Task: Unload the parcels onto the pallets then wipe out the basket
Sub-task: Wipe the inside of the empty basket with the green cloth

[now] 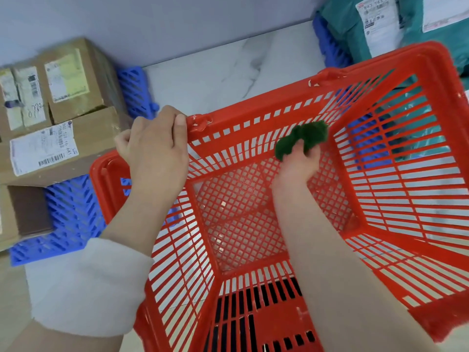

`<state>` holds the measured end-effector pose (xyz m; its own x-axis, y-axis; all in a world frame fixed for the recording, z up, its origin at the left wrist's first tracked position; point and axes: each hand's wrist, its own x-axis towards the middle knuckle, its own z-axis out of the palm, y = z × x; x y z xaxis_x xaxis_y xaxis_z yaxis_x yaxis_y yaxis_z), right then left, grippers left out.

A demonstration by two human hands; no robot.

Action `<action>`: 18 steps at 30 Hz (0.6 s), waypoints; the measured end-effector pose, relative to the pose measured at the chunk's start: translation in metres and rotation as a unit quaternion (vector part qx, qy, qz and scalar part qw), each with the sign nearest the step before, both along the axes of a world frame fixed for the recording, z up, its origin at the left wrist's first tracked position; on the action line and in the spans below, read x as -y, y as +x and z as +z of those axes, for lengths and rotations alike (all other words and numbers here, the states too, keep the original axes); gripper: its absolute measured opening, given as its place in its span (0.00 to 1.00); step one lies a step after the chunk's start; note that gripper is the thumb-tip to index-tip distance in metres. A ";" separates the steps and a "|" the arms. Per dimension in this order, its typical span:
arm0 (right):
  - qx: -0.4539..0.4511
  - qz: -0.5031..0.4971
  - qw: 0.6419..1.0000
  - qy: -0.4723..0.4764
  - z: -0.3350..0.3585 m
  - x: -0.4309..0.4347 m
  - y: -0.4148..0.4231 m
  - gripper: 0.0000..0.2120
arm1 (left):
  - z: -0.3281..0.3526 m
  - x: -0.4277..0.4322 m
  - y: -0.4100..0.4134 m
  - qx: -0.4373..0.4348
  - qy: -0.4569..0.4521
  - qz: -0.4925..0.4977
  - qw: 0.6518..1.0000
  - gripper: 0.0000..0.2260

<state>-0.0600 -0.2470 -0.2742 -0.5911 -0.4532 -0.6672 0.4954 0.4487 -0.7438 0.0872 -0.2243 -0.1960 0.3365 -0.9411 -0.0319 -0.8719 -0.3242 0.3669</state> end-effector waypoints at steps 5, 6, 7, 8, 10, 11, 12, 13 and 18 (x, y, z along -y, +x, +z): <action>0.015 0.005 0.999 0.047 0.010 -0.004 0.040 0.12 | 0.001 -0.001 0.000 -0.005 -0.002 -0.008 1.000 0.11; 0.028 0.029 0.997 0.059 0.016 -0.012 0.048 0.12 | 0.001 -0.001 0.000 -0.004 -0.001 -0.009 1.000 0.10; 0.042 0.063 0.995 0.064 0.020 -0.021 0.056 0.13 | 0.002 -0.002 -0.001 -0.004 0.001 -0.008 1.000 0.10; 0.059 0.103 0.991 0.069 0.027 -0.031 0.064 0.13 | 0.002 -0.002 -0.001 -0.004 0.002 -0.006 1.000 0.10; 0.109 0.180 0.974 0.078 0.038 -0.048 0.079 0.13 | 0.003 -0.001 -0.003 -0.003 0.008 0.001 1.000 0.11; 0.131 0.202 0.967 0.085 0.043 -0.053 0.084 0.12 | 0.004 -0.002 -0.003 -0.004 0.012 0.003 1.000 0.12; 0.155 0.207 0.962 0.086 0.048 -0.055 0.083 0.10 | 0.004 -0.002 -0.003 -0.004 0.016 0.004 1.000 0.12; 0.169 0.191 0.963 0.090 0.048 -0.055 0.079 0.07 | 0.004 -0.002 -0.004 -0.003 0.018 0.005 1.000 0.12; 0.052 0.013 0.998 -0.023 0.036 -0.031 0.039 0.10 | 0.001 -0.002 -0.005 0.007 -0.003 0.013 1.000 0.12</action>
